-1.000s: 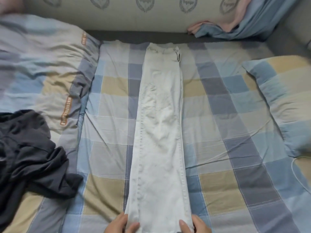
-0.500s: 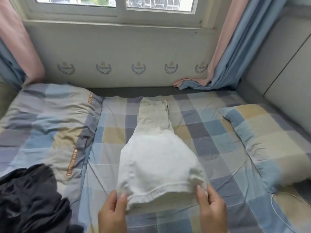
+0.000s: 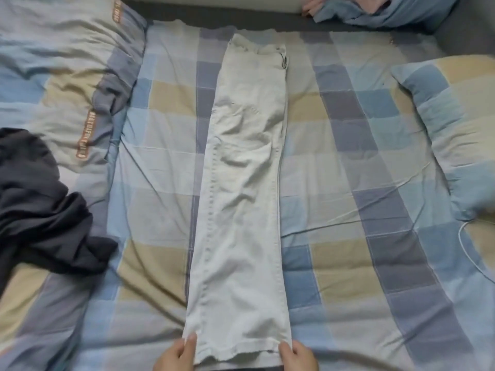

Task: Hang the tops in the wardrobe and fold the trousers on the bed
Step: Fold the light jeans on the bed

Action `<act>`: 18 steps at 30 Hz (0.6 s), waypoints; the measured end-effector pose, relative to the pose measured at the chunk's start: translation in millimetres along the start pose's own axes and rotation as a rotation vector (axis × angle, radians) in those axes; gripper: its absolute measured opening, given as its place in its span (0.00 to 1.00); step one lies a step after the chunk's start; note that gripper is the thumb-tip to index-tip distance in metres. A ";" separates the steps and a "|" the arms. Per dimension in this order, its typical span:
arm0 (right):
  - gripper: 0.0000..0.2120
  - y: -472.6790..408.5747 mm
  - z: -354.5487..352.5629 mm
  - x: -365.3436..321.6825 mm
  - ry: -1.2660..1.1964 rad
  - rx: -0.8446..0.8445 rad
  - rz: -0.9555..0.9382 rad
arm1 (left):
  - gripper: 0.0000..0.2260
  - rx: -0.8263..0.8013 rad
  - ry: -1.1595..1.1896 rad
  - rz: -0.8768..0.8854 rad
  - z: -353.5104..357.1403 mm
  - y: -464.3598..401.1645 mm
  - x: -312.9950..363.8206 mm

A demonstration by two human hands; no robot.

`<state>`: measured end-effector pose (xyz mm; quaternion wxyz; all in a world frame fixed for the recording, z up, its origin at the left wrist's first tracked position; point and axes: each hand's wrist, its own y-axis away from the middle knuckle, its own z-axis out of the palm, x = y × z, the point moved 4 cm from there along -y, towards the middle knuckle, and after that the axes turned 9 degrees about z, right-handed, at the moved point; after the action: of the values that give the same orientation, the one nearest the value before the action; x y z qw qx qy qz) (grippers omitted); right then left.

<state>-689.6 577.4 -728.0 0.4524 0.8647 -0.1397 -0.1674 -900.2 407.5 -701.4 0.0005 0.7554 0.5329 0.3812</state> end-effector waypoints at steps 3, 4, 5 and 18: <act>0.10 27.2 -13.6 -33.4 0.017 -0.040 0.002 | 0.20 -0.233 0.008 -0.151 6.0 -1.1 7.3; 0.11 25.1 -19.8 -33.5 0.030 -0.030 -0.015 | 0.18 -0.265 0.035 -0.180 5.0 -2.0 3.7; 0.13 23.5 -14.3 -34.0 0.103 -0.033 -0.015 | 0.17 -0.340 0.036 -0.215 12.3 -1.0 -2.3; 0.06 -32.4 -32.4 -121.0 0.013 0.077 -0.258 | 0.10 -0.005 0.116 -0.020 5.8 -81.9 55.7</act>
<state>-782.8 666.7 -717.8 0.3948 0.8933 -0.0308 -0.2129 -954.8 490.1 -706.8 -0.0246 0.7266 0.5388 0.4256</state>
